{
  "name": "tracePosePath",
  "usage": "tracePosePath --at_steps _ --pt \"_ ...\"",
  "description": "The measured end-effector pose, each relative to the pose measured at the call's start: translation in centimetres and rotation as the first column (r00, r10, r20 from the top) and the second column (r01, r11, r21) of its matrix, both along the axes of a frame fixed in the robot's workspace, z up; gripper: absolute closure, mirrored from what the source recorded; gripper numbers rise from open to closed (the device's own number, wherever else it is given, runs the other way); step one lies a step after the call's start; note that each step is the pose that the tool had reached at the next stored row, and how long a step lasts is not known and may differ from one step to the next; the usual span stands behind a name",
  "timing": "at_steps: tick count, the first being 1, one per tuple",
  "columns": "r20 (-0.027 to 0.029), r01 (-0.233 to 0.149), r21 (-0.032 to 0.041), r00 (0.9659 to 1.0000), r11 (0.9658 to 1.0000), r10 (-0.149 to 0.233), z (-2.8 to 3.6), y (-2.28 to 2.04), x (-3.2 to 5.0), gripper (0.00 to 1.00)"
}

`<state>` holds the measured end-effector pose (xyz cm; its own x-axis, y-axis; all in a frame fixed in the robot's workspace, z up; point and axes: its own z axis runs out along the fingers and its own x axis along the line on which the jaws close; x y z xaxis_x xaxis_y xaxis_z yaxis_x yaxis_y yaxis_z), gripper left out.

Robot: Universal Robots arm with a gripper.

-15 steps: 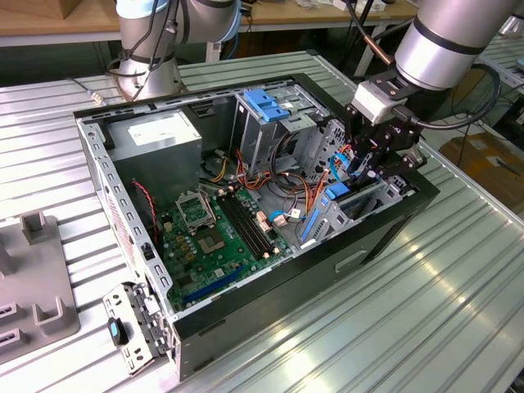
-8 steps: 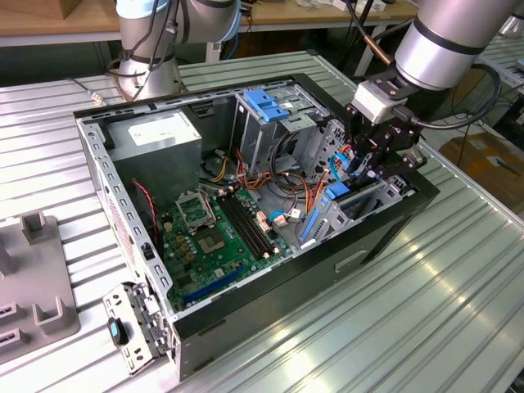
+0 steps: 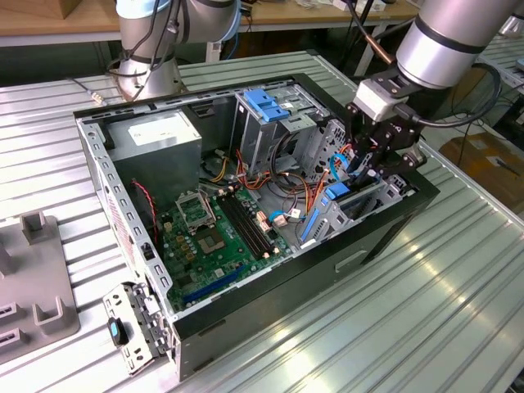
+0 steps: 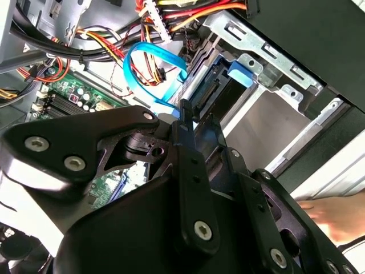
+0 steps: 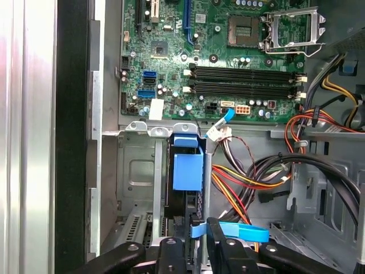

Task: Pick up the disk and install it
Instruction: 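Insert the first disk wire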

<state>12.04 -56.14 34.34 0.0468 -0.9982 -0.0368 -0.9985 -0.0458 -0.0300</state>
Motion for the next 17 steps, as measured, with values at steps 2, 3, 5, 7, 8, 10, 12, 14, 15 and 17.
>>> tracePosePath --at_steps 2,3,5,7,8,10,12,14,15,17 --pt "-0.001 0.0 -0.0002 1.0 1.0 0.0 -0.09 0.0 0.02 0.7" --pt "-0.0011 0.0 -0.0002 1.0 1.0 0.0 -0.09 0.0 0.02 0.7" --pt "-0.0013 0.0 -0.0001 1.0 1.0 0.0 -0.1 0.0 0.02 0.7" --pt "-0.0013 0.0 0.0 1.0 1.0 0.0 -0.1 0.0 0.02 0.7" --pt "-0.0014 0.0 0.0 1.0 1.0 0.0 -0.1 0.0 0.02 0.72" --pt "-0.0015 0.0 -0.0002 1.0 1.0 0.0 -0.09 0.0 0.02 0.84" --pt "-0.0015 0.0 -0.0001 1.0 1.0 0.0 -0.1 0.0 0.01 0.84" --pt "-0.0016 0.0 -0.0001 1.0 1.0 0.0 -0.1 0.0 0.02 0.84" --pt "-0.0017 0.0 -0.0001 1.0 1.0 0.0 -0.1 0.0 0.02 0.84" --pt "-0.0018 0.0 -0.0001 1.0 1.0 0.0 -0.1 0.0 0.02 0.84"
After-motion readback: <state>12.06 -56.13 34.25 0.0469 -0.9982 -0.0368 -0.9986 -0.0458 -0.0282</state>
